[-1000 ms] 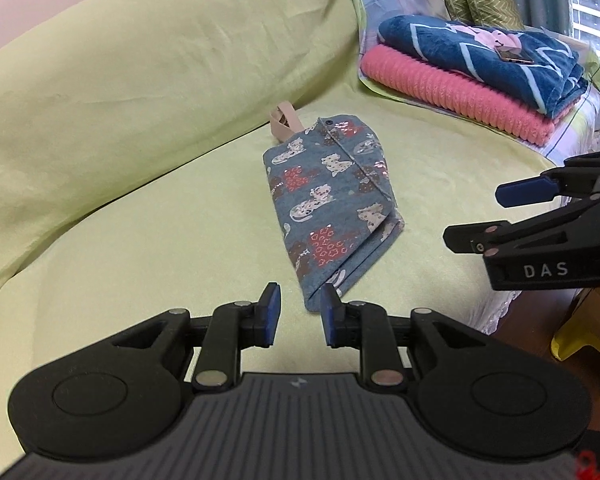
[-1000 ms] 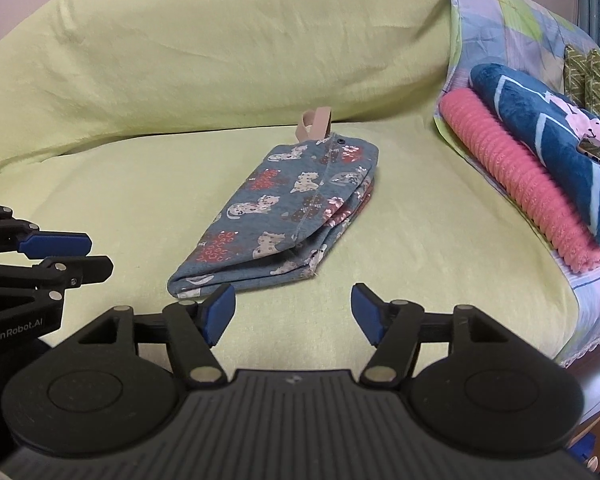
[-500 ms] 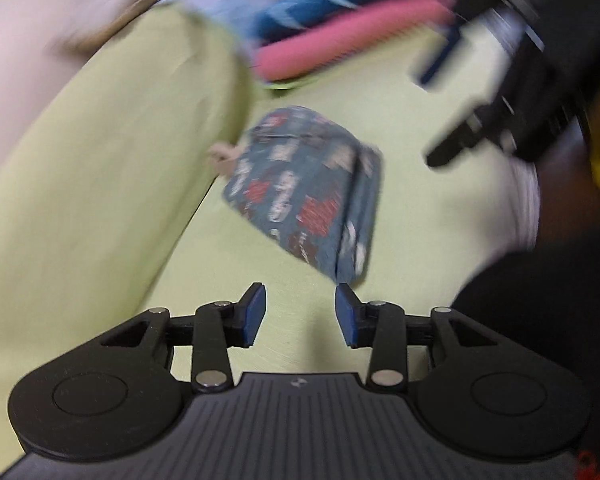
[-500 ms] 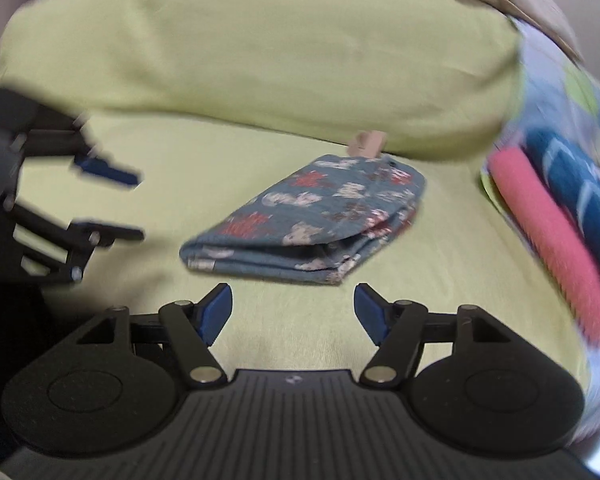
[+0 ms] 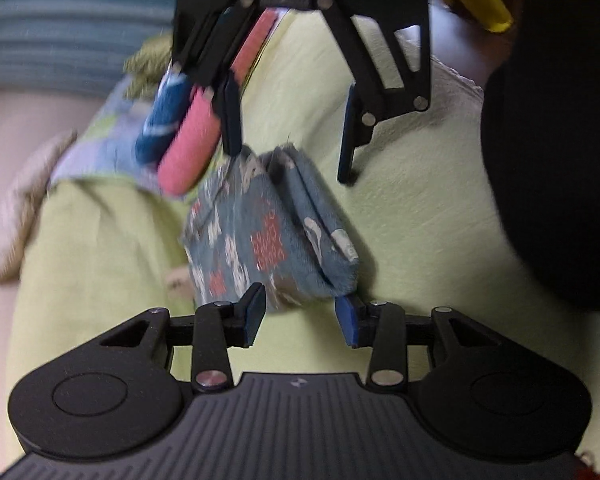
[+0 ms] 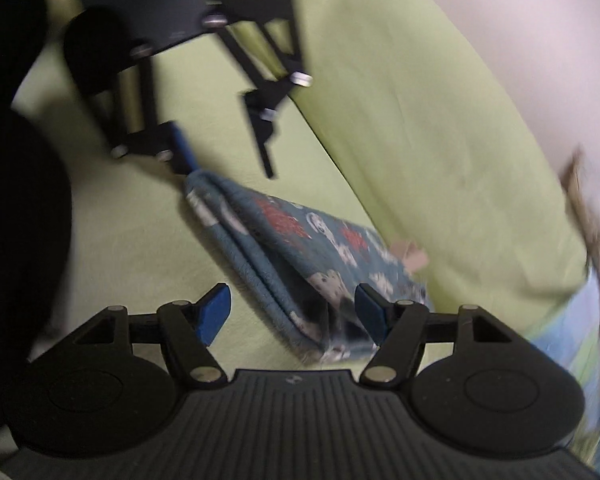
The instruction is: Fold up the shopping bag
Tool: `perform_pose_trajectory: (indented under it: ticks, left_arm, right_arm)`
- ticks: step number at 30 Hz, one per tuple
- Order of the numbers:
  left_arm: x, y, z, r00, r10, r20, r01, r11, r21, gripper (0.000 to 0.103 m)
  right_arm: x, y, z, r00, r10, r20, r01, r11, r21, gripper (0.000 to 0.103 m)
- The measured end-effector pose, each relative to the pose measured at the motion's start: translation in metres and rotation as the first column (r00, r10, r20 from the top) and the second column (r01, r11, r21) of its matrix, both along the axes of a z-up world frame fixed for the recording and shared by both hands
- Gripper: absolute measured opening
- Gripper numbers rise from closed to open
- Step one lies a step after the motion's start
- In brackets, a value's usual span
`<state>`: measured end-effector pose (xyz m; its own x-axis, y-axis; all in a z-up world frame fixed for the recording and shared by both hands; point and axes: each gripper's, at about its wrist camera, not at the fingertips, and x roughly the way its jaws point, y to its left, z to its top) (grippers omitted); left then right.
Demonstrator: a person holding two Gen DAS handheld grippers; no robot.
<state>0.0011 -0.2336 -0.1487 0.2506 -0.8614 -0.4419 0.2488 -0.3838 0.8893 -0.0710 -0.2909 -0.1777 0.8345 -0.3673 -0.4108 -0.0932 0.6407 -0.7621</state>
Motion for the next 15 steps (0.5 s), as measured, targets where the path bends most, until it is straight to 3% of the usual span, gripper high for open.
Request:
perform_pose_trajectory:
  ticks: [4, 7, 8, 11, 13, 15]
  left_arm:
    - [0.006, -0.001, -0.007, 0.997, -0.074, 0.012, 0.074, 0.997, -0.017, 0.043]
    - [0.011, -0.008, -0.001, 0.995, -0.090, -0.044, 0.090, 0.996, -0.002, 0.041]
    - [0.013, -0.012, 0.004, 0.993, -0.086, -0.077, 0.087, 0.996, 0.012, 0.040]
    - [0.021, -0.027, 0.022, 0.974, -0.027, -0.225, 0.049, 0.994, 0.094, 0.027]
    - [0.027, -0.037, 0.034, 0.946, 0.029, -0.323, 0.021, 0.989, 0.149, 0.021]
    - [0.035, -0.046, 0.046, 0.899, 0.100, -0.426, -0.016, 0.980, 0.197, 0.020]
  right_arm:
    - [0.004, -0.004, -0.010, 0.997, 0.078, 0.004, -0.078, 0.995, -0.067, 0.063]
    - [0.007, -0.007, -0.017, 0.991, 0.136, 0.004, -0.135, 0.984, -0.117, 0.049]
    - [0.008, -0.008, -0.019, 0.988, 0.152, 0.003, -0.150, 0.981, -0.122, 0.039]
    - [0.015, -0.015, -0.016, 0.987, 0.159, -0.008, -0.159, 0.987, -0.018, 0.026]
    - [0.023, -0.028, -0.002, 0.994, 0.107, -0.005, -0.105, 0.982, 0.156, 0.023]
    - [0.033, -0.044, 0.017, 0.999, 0.049, -0.024, -0.037, 0.935, 0.352, 0.021]
